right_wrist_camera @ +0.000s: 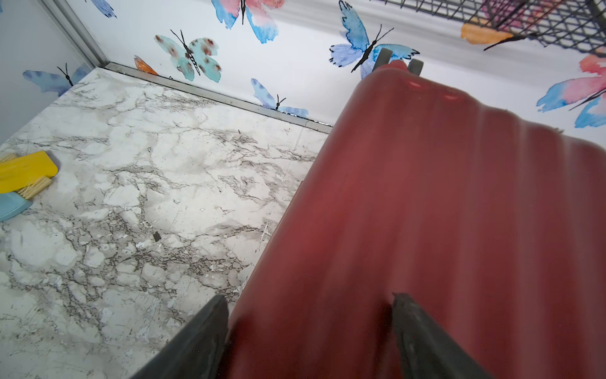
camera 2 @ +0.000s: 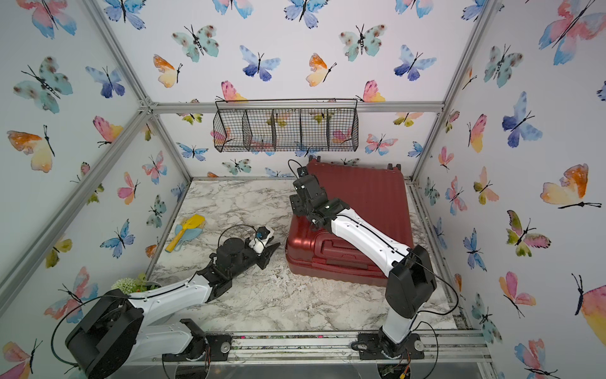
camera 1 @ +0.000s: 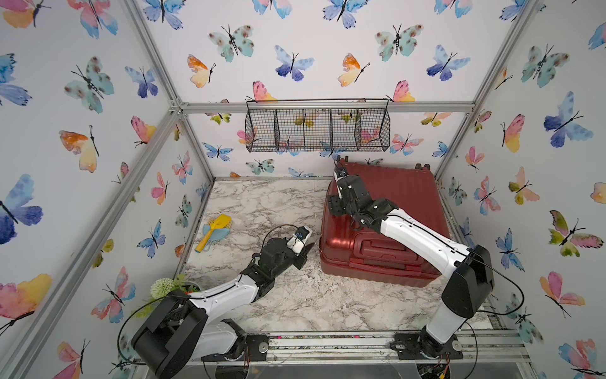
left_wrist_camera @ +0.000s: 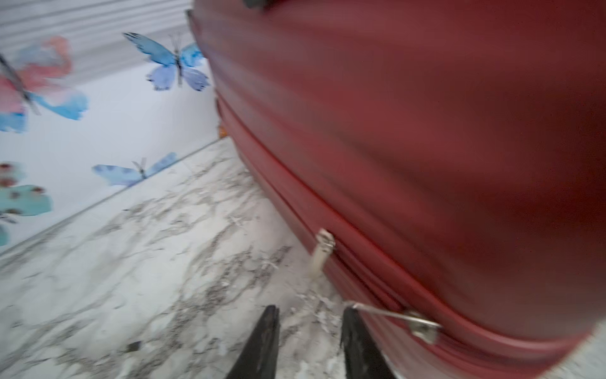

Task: Close the suitcase zippers
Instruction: Zip the zipper on the suitcase.

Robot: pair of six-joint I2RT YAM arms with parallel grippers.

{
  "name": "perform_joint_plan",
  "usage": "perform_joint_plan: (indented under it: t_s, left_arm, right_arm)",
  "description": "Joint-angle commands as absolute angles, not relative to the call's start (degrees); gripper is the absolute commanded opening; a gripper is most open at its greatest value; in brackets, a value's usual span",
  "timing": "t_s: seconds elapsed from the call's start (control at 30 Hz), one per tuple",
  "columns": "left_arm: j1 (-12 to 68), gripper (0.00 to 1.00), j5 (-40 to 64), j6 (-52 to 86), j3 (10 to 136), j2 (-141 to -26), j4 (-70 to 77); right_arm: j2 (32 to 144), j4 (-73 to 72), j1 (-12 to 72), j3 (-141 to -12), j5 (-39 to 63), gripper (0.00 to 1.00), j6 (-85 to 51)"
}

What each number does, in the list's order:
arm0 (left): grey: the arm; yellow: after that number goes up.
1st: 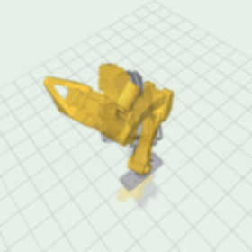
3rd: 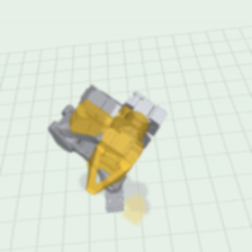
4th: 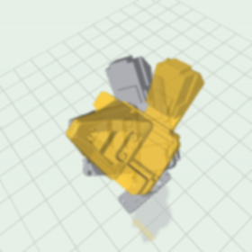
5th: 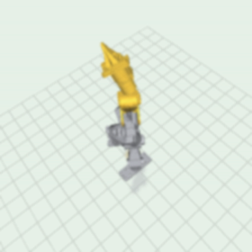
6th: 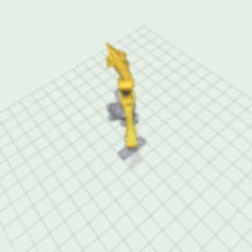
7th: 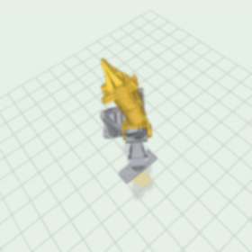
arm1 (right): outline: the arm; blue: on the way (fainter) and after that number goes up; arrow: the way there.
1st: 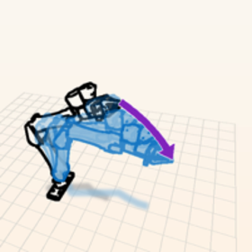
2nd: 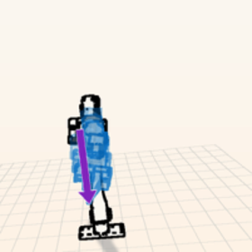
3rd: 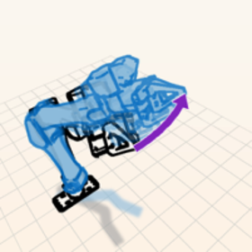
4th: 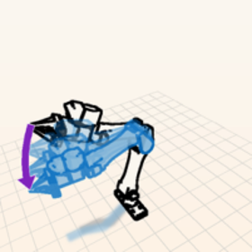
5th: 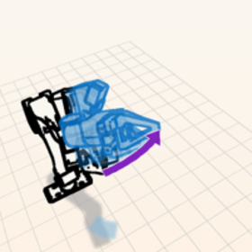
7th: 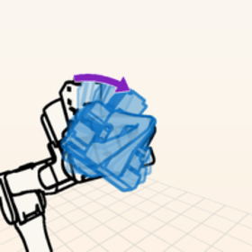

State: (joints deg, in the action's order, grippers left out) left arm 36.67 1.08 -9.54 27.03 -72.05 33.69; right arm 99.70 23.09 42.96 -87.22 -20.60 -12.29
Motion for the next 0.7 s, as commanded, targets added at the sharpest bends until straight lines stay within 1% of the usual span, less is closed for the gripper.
perform_joint_plan:
  t_s: [0.0, 0.07, 0.2, 0.27, 0.4, 0.47, 0.53, 0.67]
  left_arm:
    - [35.7, 0.43, -4.3, -11.0, 28.8, -73.5, 38.9]
    - [36.3, 0.47, -2.6, -12.6, 28.4, -73.2, 38.2]
    - [37.6, 0.53, -4.7, -11.6, 25.8, -67.9, 33.4]
    - [40.5, 0.55, -8.1, -11.5, 25.3, -65.8, 32.2]
    - [42.9, 0.55, -7.0, -10.4, 31.1, -64.1, 17.7]
    - [42.9, 0.56, -4.6, -10.0, 32.2, -62.2, 15.5]
    - [42.8, 0.56, 0.1, -12.2, 33.5, -62.4, 12.7]
    - [42.9, 0.54, 0.3, -13.2, 36.6, -64.7, 5.3]
  right_arm:
    - [108.4, 50.3, 43.3, -77.0, -8.0, 0.79, -11.4]
    - [108.3, 50.0, 42.9, -76.8, -8.0, 0.79, -11.4]
    - [107.3, 49.4, 41.7, -77.1, -6.6, 0.79, -11.1]
    - [107.3, 49.6, 41.4, -77.2, -6.6, 0.79, -10.7]
    - [107.3, 49.8, 41.2, -77.5, -7.1, 0.79, -10.0]
    - [107.3, 49.8, 41.1, -77.5, -7.1, 0.79, -9.8]
    - [107.2, 49.7, 41.0, -77.3, -7.2, 0.79, -9.6]
    - [106.5, 49.3, 40.4, -77.1, -7.0, 0.79, -9.3]
